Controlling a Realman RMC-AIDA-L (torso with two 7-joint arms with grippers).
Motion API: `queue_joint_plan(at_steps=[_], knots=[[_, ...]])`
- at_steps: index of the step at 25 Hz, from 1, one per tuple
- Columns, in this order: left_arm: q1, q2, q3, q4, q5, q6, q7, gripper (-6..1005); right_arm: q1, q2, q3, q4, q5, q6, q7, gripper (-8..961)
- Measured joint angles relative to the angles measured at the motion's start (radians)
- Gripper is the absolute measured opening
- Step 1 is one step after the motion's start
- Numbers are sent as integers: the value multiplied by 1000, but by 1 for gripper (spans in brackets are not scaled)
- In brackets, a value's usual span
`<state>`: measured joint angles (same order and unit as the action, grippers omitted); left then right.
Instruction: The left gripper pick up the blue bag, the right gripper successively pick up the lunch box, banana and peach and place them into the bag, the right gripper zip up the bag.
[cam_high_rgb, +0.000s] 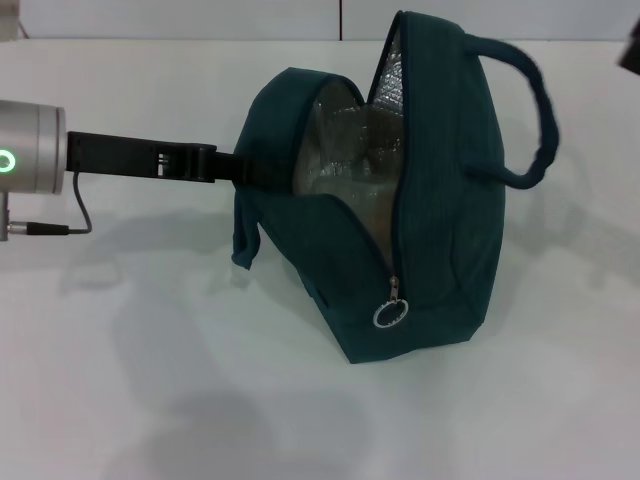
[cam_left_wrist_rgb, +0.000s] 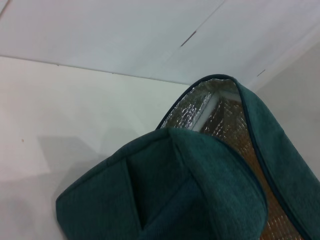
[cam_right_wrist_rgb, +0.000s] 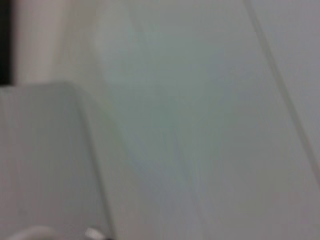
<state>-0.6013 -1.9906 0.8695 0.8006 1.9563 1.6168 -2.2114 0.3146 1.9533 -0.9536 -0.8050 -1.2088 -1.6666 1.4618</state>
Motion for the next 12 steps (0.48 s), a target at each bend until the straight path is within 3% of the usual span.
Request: queue_joint_plan(at_steps=[3, 7, 12], knots=[[-6, -1, 0, -1, 0, 0, 0, 103, -3, 7, 49, 18, -23, -155, -25, 505], [-22, -3, 0, -3, 0, -2, 0, 105, 32, 15, 27, 61, -169, -263, -40, 504], [-25, -3, 0, -4, 0, -14, 0, 109, 101, 55, 10, 84, -467, -233, -60, 502]])
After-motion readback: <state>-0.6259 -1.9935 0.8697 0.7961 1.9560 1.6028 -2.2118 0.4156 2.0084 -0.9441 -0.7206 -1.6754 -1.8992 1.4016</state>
